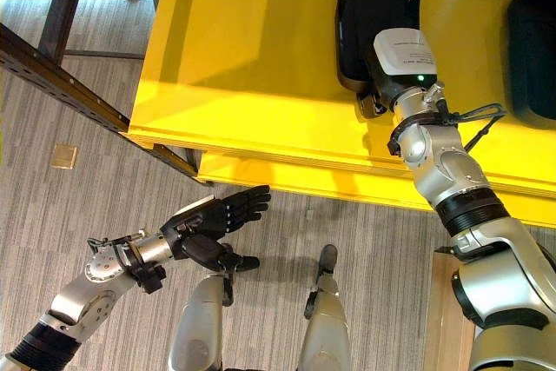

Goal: Move parts from the plastic box to the shelf.

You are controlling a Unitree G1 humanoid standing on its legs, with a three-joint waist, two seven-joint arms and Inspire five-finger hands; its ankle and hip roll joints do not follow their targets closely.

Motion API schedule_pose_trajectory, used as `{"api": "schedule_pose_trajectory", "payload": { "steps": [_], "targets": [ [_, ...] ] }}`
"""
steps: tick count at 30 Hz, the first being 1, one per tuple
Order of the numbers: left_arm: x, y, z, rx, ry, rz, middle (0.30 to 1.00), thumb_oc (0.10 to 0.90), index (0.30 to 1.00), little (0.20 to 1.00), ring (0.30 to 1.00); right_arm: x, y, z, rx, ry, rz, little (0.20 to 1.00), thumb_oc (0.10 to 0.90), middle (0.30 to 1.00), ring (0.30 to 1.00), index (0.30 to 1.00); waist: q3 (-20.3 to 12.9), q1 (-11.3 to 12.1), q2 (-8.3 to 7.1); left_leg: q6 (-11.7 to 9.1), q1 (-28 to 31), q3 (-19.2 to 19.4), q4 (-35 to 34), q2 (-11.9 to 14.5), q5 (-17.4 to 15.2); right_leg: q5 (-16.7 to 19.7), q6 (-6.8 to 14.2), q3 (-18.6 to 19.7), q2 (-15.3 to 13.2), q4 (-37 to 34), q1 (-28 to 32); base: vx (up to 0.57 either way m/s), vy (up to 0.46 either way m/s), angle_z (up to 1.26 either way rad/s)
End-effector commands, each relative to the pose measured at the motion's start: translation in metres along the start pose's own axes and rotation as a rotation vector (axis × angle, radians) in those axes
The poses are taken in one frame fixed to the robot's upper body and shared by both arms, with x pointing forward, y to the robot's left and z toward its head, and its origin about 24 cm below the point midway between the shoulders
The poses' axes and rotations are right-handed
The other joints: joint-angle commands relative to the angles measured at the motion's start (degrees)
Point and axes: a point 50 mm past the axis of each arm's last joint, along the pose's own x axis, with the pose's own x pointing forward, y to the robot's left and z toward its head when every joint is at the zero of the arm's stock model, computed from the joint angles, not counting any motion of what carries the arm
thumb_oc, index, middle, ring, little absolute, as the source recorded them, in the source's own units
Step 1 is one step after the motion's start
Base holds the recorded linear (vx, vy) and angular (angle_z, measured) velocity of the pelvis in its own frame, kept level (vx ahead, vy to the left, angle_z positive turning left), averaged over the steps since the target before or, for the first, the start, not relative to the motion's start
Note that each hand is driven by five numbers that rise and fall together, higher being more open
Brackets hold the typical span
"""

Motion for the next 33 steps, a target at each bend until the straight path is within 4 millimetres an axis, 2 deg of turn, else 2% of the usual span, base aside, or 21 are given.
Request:
{"api": "schedule_pose_trajectory", "payload": {
  "steps": [1, 15, 16, 17, 21, 25, 33],
  "targets": [
    [0.002, -0.02, 0.039, 0.077, -0.192, -0.126, 1.0, 0.9, 1.0, 1.0, 1.0, 0.012, -0.077, -0.041, -0.118, 0.187, -0.252, 0.3, 0.4, 0.3, 0.3, 0.3, -2.0, 0.3, 1.04, 4.1, 1.9, 0.7, 0.3, -2.8, -5.9, -15.7, -1.9, -1.0, 1.5, 12.5, 0.1, 0.0, 0.0, 0.0],
    [0.002, -0.02, 0.038, 0.071, -0.203, -0.122, 1.0, 0.9, 1.0, 1.0, 1.0, 0.009, -0.07, -0.045, -0.117, 0.199, -0.211, 0.3, 0.4, 0.3, 0.3, 0.3, -1.9, -0.1, 1.44, 4.4, 1.8, 1.2, 0.5, -3.3, -6.1, -15.7, -1.9, -0.7, 1.4, 12.9, -0.4, 0.0, 0.0, 0.0],
    [0.001, -0.019, 0.039, 0.075, -0.21, -0.108, 1.0, 0.9, 1.0, 1.0, 1.0, 0.009, -0.067, -0.046, -0.107, 0.205, -0.166, 0.865, 0.804, 0.865, 0.865, 0.865, -1.9, -0.2, 1.38, 4.4, 1.8, 1.2, 0.6, -3.3, -6.1, -15.7, -2.0, -0.7, 1.4, 13.0, -0.5, 0.0, 0.0, 0.0],
    [0.0, -0.018, 0.039, 0.071, -0.215, -0.101, 1.0, 0.9, 1.0, 1.0, 1.0, 0.008, -0.064, -0.045, -0.113, 0.2, -0.153, 1.0, 0.9, 1.0, 1.0, 1.0, -1.9, -0.1, 1.38, 4.4, 1.8, 1.2, 0.6, -3.3, -6.1, -15.7, -2.0, -0.7, 1.4, 13.0, -0.4, 0.0, 0.002, -0.04],
    [-0.004, -0.016, 0.039, 0.071, -0.217, -0.087, 1.0, 0.9, 1.0, 1.0, 1.0, 0.004, -0.048, -0.038, -0.087, 0.173, -0.019, 1.0, 0.9, 1.0, 1.0, 1.0, -1.8, -0.6, 0.74, 4.7, 2.0, 1.6, 0.5, -3.3, -6.0, -15.8, -2.1, -0.5, 1.6, 13.6, -0.6, 0.0, 0.0, 0.0],
    [-0.006, -0.016, 0.039, 0.066, -0.226, -0.086, 1.0, 0.9, 1.0, 1.0, 1.0, 0.001, -0.044, -0.034, -0.096, 0.16, 0.025, 1.0, 0.9, 1.0, 1.0, 1.0, -1.8, -0.9, 0.53, 4.7, 2.1, 1.8, 0.5, -3.2, -6.0, -15.9, -2.2, -0.4, 1.8, 13.7, -0.5, 0.0, 0.0, 0.0],
    [-0.008, -0.015, 0.038, 0.072, -0.226, -0.074, 1.0, 0.9, 1.0, 1.0, 1.0, -0.015, -0.023, -0.031, -0.084, 0.153, 0.092, 1.0, 0.9, 1.0, 1.0, 1.0, -2.0, -1.8, -0.33, 4.9, 2.2, 2.4, 0.7, -2.9, -5.9, -16.1, -2.4, -0.1, 2.3, 14.2, -0.5, 0.0, 0.0, 0.0]
  ]
}}
